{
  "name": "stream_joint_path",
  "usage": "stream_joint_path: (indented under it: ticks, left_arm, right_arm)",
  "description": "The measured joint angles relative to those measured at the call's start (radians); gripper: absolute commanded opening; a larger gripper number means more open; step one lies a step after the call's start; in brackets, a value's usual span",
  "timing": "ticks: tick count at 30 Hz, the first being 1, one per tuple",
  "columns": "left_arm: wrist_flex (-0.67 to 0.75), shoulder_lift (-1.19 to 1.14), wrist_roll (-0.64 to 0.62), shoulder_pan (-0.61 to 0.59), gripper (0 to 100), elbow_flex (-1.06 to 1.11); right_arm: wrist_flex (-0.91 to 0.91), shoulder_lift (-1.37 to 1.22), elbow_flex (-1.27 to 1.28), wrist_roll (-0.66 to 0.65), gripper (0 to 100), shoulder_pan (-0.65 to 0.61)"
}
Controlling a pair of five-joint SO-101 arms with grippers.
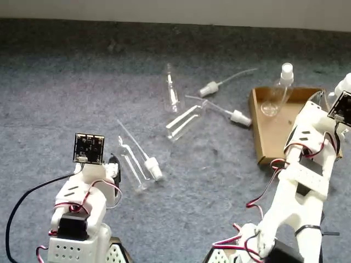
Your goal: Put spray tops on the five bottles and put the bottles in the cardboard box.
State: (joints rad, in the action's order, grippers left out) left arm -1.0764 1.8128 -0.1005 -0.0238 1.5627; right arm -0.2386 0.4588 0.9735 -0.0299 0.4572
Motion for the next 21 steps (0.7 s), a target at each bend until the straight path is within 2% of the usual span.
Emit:
stream_joint_path:
  ticks: [5,21]
  left_arm:
    - [0.002,0.0,0.0,0.0,1,0.0]
    - [0.002,0.0,0.0,0.0,1,0.0]
  right_arm:
    - [-0.066,-0.127,-0.069,0.0,17.0,-0.009]
    - [-0.074,-0.554,-0.419,0.002,17.0,-0.017]
